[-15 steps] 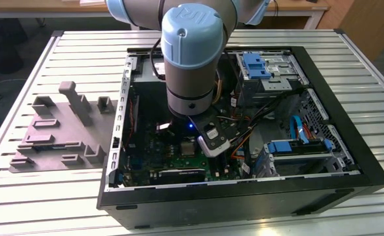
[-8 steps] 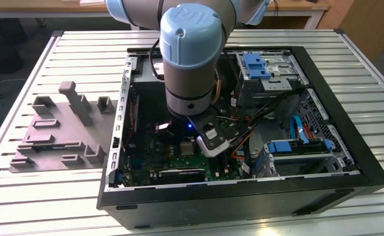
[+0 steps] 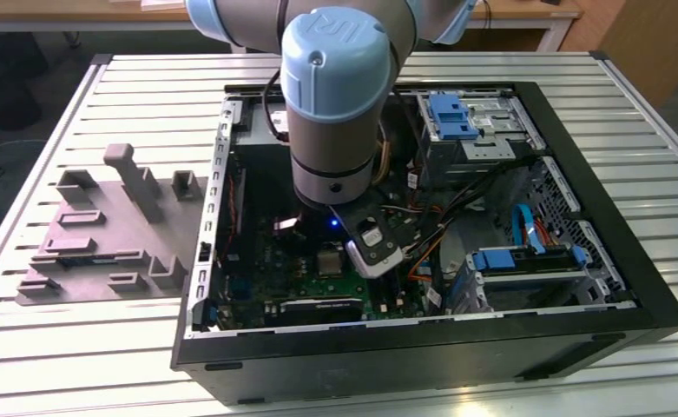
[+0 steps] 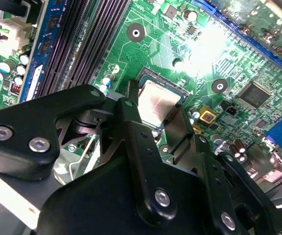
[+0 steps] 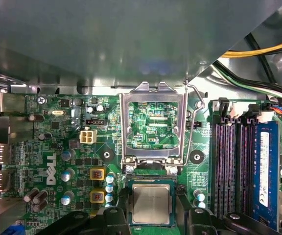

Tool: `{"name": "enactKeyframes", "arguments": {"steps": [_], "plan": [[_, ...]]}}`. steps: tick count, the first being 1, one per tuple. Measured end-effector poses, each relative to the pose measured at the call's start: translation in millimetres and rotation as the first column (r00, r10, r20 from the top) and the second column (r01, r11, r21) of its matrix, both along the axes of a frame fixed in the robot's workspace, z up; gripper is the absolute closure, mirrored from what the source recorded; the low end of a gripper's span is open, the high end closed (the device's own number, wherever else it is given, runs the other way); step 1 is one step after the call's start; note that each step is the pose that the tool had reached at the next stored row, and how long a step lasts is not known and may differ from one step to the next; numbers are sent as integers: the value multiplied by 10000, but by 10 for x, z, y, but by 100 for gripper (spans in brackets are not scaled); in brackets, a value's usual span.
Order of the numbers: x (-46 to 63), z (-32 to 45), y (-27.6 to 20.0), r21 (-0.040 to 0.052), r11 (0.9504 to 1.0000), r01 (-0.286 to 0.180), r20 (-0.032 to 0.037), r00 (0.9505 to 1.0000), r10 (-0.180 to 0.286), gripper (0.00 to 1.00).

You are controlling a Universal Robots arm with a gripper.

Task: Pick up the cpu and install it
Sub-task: 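Place the cpu into insertion slot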

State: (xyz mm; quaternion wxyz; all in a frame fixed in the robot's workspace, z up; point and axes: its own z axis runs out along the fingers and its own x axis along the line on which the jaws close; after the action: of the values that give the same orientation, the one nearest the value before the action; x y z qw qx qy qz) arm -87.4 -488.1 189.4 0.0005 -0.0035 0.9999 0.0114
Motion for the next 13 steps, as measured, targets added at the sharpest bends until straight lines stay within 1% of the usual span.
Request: {"name": "enactKeyframes", "arguments": {"steps": [5, 6, 11, 13], "plan": [[0, -16, 1, -9, 10000, 0, 1, 10000, 0, 52], [0, -19, 0, -15, 10000, 0, 0, 10000, 0, 46], [0, -19, 1, -19, 10000, 0, 1, 10000, 0, 46], [0, 0, 1, -16, 10000, 1, -2, 10000, -1, 46]]}}
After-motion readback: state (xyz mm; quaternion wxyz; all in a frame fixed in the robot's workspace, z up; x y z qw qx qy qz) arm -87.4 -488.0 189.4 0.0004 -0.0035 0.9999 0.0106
